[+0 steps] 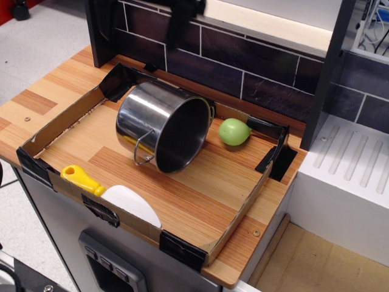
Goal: Upright metal pot
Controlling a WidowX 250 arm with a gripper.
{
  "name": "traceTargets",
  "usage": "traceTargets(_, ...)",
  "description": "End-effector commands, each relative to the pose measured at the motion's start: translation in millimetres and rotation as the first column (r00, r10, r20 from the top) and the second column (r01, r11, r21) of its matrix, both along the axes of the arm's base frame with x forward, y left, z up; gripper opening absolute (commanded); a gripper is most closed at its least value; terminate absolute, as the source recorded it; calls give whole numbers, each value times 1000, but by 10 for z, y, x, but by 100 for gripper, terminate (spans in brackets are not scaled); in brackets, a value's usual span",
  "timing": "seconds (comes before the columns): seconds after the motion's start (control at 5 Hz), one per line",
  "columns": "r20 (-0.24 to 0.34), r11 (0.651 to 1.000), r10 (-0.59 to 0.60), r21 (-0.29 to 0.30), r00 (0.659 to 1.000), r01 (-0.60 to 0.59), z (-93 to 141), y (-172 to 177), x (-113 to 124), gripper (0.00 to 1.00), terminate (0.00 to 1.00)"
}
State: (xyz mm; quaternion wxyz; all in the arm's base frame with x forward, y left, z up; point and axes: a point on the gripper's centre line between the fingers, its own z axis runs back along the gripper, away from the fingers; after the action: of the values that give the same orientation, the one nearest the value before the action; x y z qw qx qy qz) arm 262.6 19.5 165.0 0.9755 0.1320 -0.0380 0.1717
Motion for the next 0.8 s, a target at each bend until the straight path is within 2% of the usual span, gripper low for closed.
traceTargets(0.0, 68, 995, -82, 65, 994, 78, -195, -207, -121, 100, 0)
traceTargets(0.2, 67, 990, -117, 93, 991, 111, -346, -222, -89, 100, 0)
traceTargets(0.6, 75, 981, -105, 170, 992, 91, -559, -138, -14, 100, 0)
